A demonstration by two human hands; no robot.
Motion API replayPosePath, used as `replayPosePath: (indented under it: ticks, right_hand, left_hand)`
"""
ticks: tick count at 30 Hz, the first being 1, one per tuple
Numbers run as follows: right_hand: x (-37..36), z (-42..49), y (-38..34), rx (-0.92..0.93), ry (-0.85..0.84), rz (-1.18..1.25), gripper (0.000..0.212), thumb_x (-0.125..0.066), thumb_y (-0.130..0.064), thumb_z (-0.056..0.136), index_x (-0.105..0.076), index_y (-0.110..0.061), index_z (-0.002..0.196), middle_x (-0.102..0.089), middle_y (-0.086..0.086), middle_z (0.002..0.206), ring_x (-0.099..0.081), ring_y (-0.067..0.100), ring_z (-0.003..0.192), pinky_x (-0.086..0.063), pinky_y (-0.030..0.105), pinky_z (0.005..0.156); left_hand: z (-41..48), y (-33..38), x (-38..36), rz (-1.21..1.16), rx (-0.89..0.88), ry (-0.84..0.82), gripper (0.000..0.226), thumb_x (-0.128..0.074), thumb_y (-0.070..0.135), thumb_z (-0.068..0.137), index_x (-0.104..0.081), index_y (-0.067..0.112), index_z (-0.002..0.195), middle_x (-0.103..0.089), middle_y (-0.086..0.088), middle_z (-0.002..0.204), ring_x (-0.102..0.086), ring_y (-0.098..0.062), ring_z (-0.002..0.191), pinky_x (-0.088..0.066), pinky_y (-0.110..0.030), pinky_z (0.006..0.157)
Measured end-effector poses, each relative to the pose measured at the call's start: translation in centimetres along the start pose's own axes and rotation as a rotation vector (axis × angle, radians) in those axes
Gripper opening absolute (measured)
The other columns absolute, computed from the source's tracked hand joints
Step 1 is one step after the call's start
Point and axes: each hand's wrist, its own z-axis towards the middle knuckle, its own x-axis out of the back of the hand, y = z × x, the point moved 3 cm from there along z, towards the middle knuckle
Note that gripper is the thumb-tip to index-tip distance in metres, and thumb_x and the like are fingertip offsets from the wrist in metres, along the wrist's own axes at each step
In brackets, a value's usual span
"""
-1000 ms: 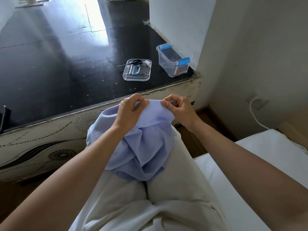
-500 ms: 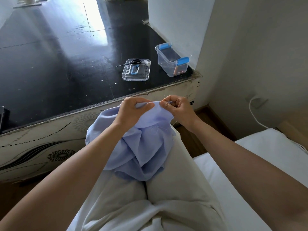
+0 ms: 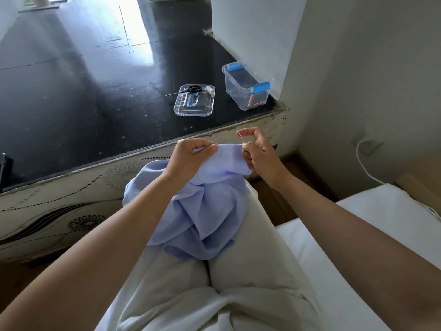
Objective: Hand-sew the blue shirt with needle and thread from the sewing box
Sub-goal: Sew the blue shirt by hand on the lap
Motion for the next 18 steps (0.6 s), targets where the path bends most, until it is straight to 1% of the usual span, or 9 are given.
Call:
replayPosePath:
  ticks: [2, 4, 5, 7, 8, 10, 13, 15, 18]
  right_hand:
    - [0.02, -0.24, -0.43, 0.038, -0.037, -0.031, 0.02, -0.039, -0.011, 0.103, -0.046, -0.02, 0.12, -0.054, 0.006, 0.076, -0.053, 0.011, 0.067, -0.049, 0.015, 0.061]
    - [-0.18, -0.5, -0.83, 0.105, -0.1, -0.072, 0.015, -0.044, -0.012, 0.103, -0.053, -0.017, 0.114, -0.059, 0.001, 0.071, -0.052, 0.007, 0.056, -0.046, 0.014, 0.053]
    - [-0.29, -0.64, -0.95, 0.143, -0.119, -0.089, 0.015, -0.046, -0.012, 0.102, -0.057, -0.012, 0.112, -0.062, 0.001, 0.07, -0.053, 0.007, 0.052, -0.044, 0.013, 0.05]
    - [-0.44, -0.84, -0.98, 0.202, -0.114, -0.116, 0.018, -0.051, -0.01, 0.1, -0.063, -0.003, 0.111, -0.065, 0.002, 0.068, -0.057, 0.005, 0.051, -0.044, 0.009, 0.052]
    - [-0.43, -0.89, -0.93, 0.217, -0.1, -0.123, 0.02, -0.052, -0.011, 0.099, -0.065, -0.002, 0.111, -0.064, 0.001, 0.067, -0.059, 0.004, 0.052, -0.046, 0.009, 0.055]
    - [-0.32, -0.96, -0.78, 0.212, -0.074, -0.13, 0.02, -0.054, -0.013, 0.099, -0.068, -0.006, 0.11, -0.062, -0.003, 0.064, -0.058, 0.005, 0.053, -0.047, 0.01, 0.055]
    - [-0.26, -1.03, -0.63, 0.189, -0.086, -0.139, 0.021, -0.053, -0.013, 0.099, -0.068, -0.006, 0.111, -0.058, -0.015, 0.055, -0.055, 0.005, 0.049, -0.046, 0.011, 0.051]
    - [-0.26, -1.06, -0.61, 0.177, -0.097, -0.141, 0.022, -0.052, -0.012, 0.1, -0.068, -0.006, 0.113, -0.057, -0.017, 0.052, -0.053, 0.004, 0.047, -0.046, 0.012, 0.051]
    - [-0.27, -1.08, -0.73, 0.177, -0.108, -0.139, 0.024, -0.05, -0.011, 0.1, -0.068, -0.005, 0.115, -0.057, -0.02, 0.053, -0.053, 0.003, 0.047, -0.044, 0.01, 0.05]
  left_hand:
    - [-0.01, -0.09, 0.06, -0.011, 0.014, 0.006, 0.011, -0.063, 0.012, 0.093, -0.075, 0.011, 0.095, -0.07, -0.002, 0.088, -0.061, -0.009, 0.077, -0.051, -0.017, 0.072]
    - [0.0, -0.17, 0.02, -0.017, 0.027, 0.004, 0.012, -0.063, 0.011, 0.093, -0.074, 0.01, 0.097, -0.069, -0.003, 0.088, -0.061, -0.012, 0.079, -0.052, -0.02, 0.073]
    - [0.0, -0.19, 0.0, -0.022, 0.035, 0.0, 0.013, -0.062, 0.011, 0.094, -0.074, 0.009, 0.098, -0.069, -0.005, 0.089, -0.062, -0.013, 0.08, -0.052, -0.022, 0.074]
    - [-0.05, -0.21, 0.01, -0.039, 0.045, -0.009, 0.013, -0.062, 0.012, 0.094, -0.073, 0.008, 0.098, -0.069, -0.007, 0.09, -0.062, -0.015, 0.08, -0.053, -0.023, 0.074]
    - [-0.07, -0.22, 0.03, -0.043, 0.047, -0.013, 0.012, -0.061, 0.012, 0.094, -0.073, 0.009, 0.097, -0.069, -0.007, 0.091, -0.063, -0.015, 0.08, -0.053, -0.023, 0.074]
    - [-0.16, -0.22, 0.05, -0.049, 0.062, -0.027, 0.012, -0.061, 0.015, 0.095, -0.072, 0.011, 0.098, -0.07, -0.007, 0.092, -0.064, -0.016, 0.082, -0.055, -0.024, 0.075]
    - [-0.33, -0.18, 0.06, -0.083, 0.088, -0.041, 0.011, -0.061, 0.015, 0.095, -0.072, 0.012, 0.098, -0.069, -0.007, 0.092, -0.064, -0.016, 0.082, -0.055, -0.025, 0.076]
    - [-0.42, -0.08, 0.07, -0.106, 0.095, -0.04, 0.01, -0.061, 0.014, 0.095, -0.071, 0.012, 0.096, -0.069, -0.006, 0.09, -0.063, -0.015, 0.08, -0.055, -0.024, 0.075]
    - [-0.47, -0.01, 0.16, -0.118, 0.103, -0.03, 0.01, -0.061, 0.015, 0.095, -0.071, 0.016, 0.093, -0.068, -0.001, 0.085, -0.063, -0.013, 0.078, -0.055, -0.024, 0.074]
